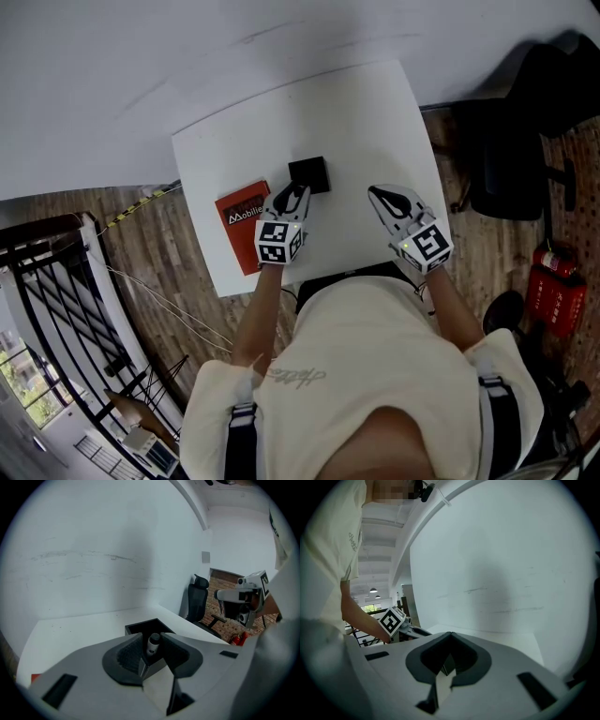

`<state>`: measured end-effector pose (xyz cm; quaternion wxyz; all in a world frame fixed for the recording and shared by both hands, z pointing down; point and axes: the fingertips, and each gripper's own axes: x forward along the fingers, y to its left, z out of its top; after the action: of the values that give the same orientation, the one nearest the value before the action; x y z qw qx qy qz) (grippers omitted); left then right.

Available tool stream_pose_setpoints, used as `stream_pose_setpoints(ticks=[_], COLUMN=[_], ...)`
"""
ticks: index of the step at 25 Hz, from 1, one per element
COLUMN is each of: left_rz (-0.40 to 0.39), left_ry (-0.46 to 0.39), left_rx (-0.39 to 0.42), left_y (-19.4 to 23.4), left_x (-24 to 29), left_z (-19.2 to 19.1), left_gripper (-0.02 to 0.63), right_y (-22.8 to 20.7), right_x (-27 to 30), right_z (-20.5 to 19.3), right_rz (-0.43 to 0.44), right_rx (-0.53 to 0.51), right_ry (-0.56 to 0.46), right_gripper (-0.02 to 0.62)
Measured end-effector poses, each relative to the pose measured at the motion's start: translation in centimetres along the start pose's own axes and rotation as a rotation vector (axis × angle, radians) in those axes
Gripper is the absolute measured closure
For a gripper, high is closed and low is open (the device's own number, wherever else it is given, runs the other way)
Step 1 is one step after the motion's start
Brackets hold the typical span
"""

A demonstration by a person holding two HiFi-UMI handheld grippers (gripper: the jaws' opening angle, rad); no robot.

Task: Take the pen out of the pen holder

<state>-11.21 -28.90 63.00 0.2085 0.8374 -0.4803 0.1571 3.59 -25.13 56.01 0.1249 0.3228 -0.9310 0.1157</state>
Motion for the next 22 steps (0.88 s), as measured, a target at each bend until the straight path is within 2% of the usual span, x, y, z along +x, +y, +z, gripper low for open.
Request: stream_pose_setpoints(ticks=[2,10,22], left_rz=[0.017,0.032,0.013], left_ry=[0.001,-0.017,-0.106], left_rx=[0.011,0.019,0.066], left_y=[0.1,0.1,-1.7], left_x=[-0.1,-0.3,-3.4], left_z=[0.0,0.5,5.6], left_gripper=[0.514,0.518,0.518], right_y=[-0.1,-0.1,1.3], right_x=[-0.1,-0.2,-0.4], right_z=[0.0,0.1,1.3], right_rz=[-0.001,-0.004,0.004], right_rx=[0.001,0.011,-0.014], right_ry=[-0.003,-0.008,-0.035], right_gripper=[0.588,0.588,0.588])
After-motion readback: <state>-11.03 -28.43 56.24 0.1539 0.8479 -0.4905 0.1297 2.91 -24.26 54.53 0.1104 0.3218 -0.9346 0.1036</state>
